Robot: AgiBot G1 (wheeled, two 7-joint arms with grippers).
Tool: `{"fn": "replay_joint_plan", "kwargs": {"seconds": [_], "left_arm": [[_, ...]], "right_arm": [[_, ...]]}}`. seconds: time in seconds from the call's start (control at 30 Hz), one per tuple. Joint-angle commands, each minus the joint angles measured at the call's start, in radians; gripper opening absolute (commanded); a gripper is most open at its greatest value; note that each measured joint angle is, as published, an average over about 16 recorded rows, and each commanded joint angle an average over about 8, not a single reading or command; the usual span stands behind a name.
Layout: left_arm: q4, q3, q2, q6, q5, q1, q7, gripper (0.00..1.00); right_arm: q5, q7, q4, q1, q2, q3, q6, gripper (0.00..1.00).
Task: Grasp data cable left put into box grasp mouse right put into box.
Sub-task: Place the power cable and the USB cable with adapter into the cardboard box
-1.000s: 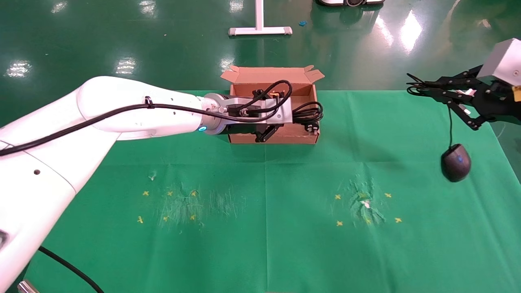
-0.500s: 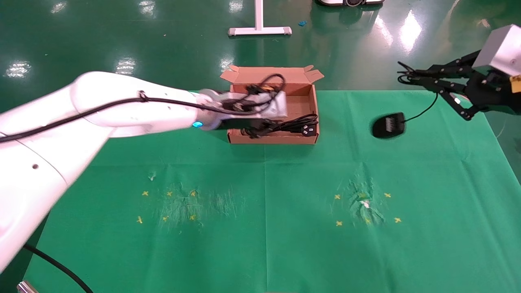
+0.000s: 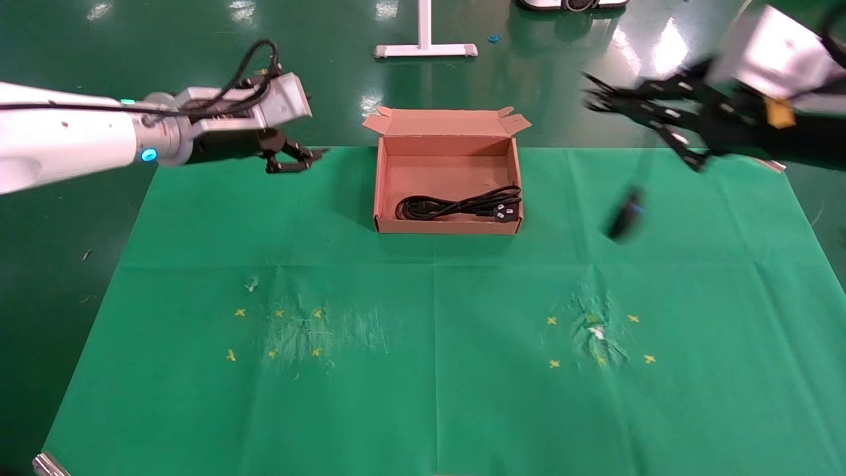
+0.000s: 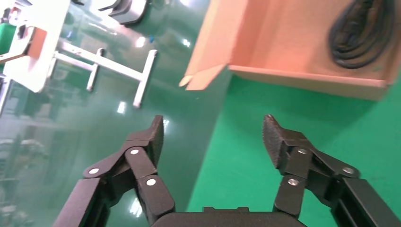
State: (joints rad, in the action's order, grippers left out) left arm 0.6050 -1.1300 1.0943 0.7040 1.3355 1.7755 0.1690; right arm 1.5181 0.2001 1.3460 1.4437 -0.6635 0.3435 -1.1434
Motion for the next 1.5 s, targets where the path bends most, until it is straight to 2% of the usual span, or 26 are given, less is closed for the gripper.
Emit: {"fn": "replay_joint_plan", "kwargs": {"seconds": [0.03,0.2,0.37,0.57,1.0,1.43,1.47,1.5], "left_arm": [[0.047,-0.001,-0.033,-0.007,0.003,-0.008,-0.020,1.00],[0.120,-0.021,-0.060,-0.034,0.037,-0.016,-0.090,1.00],[0.175,-0.040,-0.079,-0.055,0.070,-0.019,-0.153,1.00],[0.222,-0.059,-0.095,-0.073,0.104,-0.020,-0.213,1.00],[0.280,-0.083,-0.114,-0.095,0.155,-0.019,-0.296,1.00],[0.307,-0.095,-0.122,-0.105,0.181,-0.018,-0.338,1.00],[0.308,-0.096,-0.123,-0.106,0.182,-0.018,-0.339,1.00],[0.310,-0.096,-0.123,-0.106,0.183,-0.018,-0.341,1.00]], "right_arm": [[-0.005,-0.001,0.002,0.019,-0.028,0.007,-0.004,0.00],[0.052,0.020,0.000,0.075,-0.173,0.066,0.025,0.00],[0.152,0.010,-0.007,0.097,-0.325,0.134,0.093,0.00],[0.248,-0.030,-0.020,0.086,-0.426,0.184,0.170,0.00],[0.303,-0.050,-0.082,0.065,-0.453,0.224,0.174,0.00],[0.371,-0.115,-0.184,0.022,-0.475,0.248,0.247,0.00],[0.377,-0.116,-0.190,0.017,-0.476,0.250,0.253,0.05],[0.381,-0.117,-0.195,0.011,-0.477,0.251,0.259,0.15]]}}
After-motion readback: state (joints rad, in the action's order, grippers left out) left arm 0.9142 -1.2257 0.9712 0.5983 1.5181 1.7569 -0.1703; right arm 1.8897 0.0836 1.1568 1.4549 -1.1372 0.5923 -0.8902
